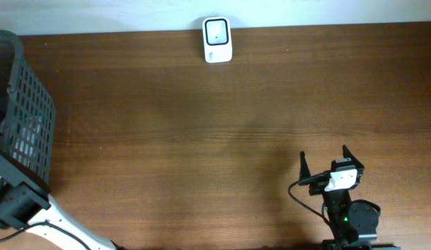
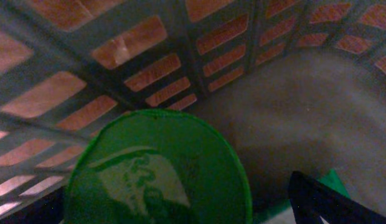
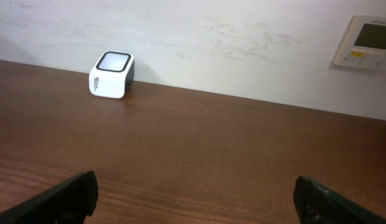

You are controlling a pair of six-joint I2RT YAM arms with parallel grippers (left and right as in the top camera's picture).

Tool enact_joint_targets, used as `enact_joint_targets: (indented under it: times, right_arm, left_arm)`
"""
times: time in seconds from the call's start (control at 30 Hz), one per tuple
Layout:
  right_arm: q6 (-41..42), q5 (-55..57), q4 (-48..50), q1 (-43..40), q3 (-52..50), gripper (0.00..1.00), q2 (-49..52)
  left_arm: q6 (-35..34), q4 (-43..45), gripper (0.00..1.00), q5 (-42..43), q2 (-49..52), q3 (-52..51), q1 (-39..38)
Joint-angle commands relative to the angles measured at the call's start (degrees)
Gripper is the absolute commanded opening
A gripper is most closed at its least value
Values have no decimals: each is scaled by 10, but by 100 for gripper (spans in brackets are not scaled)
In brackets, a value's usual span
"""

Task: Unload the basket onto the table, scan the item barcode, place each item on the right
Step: 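Reach the left gripper into the basket and grasp the green-lidded jar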

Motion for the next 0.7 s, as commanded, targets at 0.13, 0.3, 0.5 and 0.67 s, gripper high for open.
enact_joint_targets:
  times: [0.13, 0.3, 0.5, 0.67]
  right_arm:
    - [0, -1, 0, 2, -5, 98, -3]
    - [0, -1, 0, 2, -5, 98, -3]
    - [0, -1, 0, 2, -5, 98, -3]
    - [0, -1, 0, 2, -5, 98, -3]
  left_arm:
    - [-1, 60, 95, -26, 23, 8, 5]
    - [-1, 63, 62, -26, 23, 8, 5]
    - [-1, 51, 64, -26, 22, 8, 5]
    - [-1, 51, 64, -26, -22, 9, 1]
